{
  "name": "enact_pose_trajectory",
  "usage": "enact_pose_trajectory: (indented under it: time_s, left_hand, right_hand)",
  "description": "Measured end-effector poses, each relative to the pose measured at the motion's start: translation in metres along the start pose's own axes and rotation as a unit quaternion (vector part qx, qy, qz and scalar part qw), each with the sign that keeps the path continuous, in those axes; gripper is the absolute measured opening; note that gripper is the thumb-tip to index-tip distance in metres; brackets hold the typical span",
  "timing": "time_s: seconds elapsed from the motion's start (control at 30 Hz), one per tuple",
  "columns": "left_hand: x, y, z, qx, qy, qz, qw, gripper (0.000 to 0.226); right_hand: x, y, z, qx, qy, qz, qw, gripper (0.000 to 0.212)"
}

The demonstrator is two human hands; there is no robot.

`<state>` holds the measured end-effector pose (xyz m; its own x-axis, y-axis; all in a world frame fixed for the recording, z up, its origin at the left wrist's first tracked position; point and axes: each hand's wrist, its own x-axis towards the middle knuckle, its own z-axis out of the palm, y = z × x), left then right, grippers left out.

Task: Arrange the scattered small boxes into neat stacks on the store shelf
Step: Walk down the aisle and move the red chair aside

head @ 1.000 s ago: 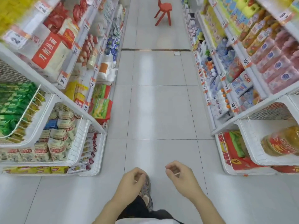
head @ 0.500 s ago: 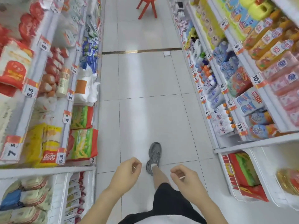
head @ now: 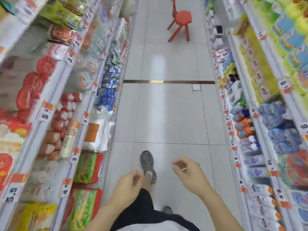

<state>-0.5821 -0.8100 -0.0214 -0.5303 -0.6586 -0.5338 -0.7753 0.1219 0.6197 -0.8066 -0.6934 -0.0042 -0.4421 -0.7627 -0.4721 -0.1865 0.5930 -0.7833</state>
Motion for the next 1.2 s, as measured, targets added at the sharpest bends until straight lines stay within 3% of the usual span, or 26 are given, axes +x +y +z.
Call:
enact_pose_trajectory:
  time_s: [0.53, 0.73, 1.0, 1.13, 1.2]
  left_hand:
    - [0.518, 0.254, -0.201, 0.067, -0.074, 0.09, 0.991, 0.011]
    - [0.717, 0.354, -0.234, 0.101, -0.07, 0.079, 0.989, 0.009]
    - [0.911, 0.508, -0.311, 0.07, -0.045, 0.044, 0.996, 0.013]
    - [1.03, 0.579, -0.34, 0.059, -0.054, 0.041, 0.996, 0.034]
    - [1.102, 0.61, -0.35, 0.076, -0.071, 0.058, 0.993, 0.019]
  right_hand:
    - [0.416, -0.145, -0.194, 0.032, 0.076, 0.104, 0.991, 0.007]
    - [0.637, -0.185, -0.297, 0.049, 0.072, 0.072, 0.994, 0.006]
    - [0.897, -0.296, -0.462, 0.031, 0.047, 0.022, 0.998, 0.007]
    - [1.03, -0.335, -0.529, 0.019, 0.046, 0.007, 0.999, 0.007]
    - [1.093, -0.347, -0.56, 0.018, 0.061, 0.005, 0.998, 0.006]
